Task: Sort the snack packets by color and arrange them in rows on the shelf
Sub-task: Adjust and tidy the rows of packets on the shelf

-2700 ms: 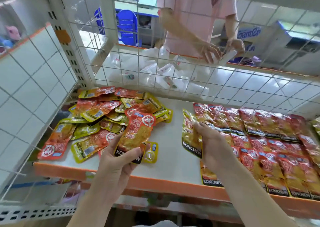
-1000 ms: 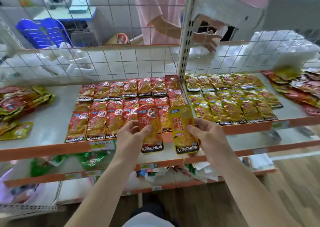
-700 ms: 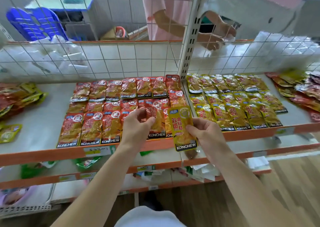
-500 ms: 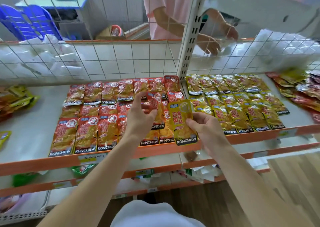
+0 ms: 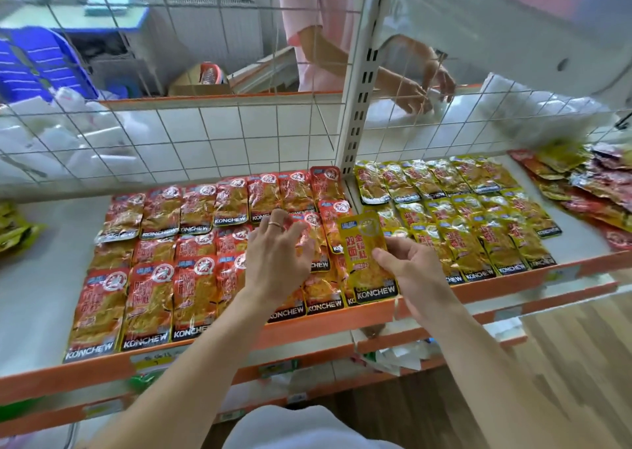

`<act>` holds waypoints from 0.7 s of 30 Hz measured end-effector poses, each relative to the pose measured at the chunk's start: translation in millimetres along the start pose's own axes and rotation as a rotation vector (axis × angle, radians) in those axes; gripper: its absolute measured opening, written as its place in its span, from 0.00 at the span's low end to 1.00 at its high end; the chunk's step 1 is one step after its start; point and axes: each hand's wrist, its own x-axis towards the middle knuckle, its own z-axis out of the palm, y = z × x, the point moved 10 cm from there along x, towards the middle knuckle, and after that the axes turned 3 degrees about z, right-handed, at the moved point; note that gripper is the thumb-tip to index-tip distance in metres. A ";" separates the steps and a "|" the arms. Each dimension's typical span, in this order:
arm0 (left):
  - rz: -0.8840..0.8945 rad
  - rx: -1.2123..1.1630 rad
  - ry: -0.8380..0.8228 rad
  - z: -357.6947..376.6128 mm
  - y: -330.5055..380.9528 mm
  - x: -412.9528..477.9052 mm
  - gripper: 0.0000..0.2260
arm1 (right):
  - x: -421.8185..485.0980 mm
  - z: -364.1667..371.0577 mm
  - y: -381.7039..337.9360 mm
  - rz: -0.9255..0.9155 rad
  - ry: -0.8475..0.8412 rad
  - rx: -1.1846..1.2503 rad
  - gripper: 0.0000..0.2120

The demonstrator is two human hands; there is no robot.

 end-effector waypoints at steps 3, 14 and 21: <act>0.083 0.040 -0.150 17.5 4.4 -5.5 0.22 | 1.8 -1.0 2.3 0.004 -0.008 0.000 0.07; -0.003 0.028 -0.074 20.5 3.0 -5.9 0.18 | 1.3 -25.7 16.5 0.019 -0.011 0.033 0.05; -0.034 0.008 0.019 15.8 60.3 -16.4 0.20 | 6.3 -65.3 8.4 0.022 -0.050 0.060 0.04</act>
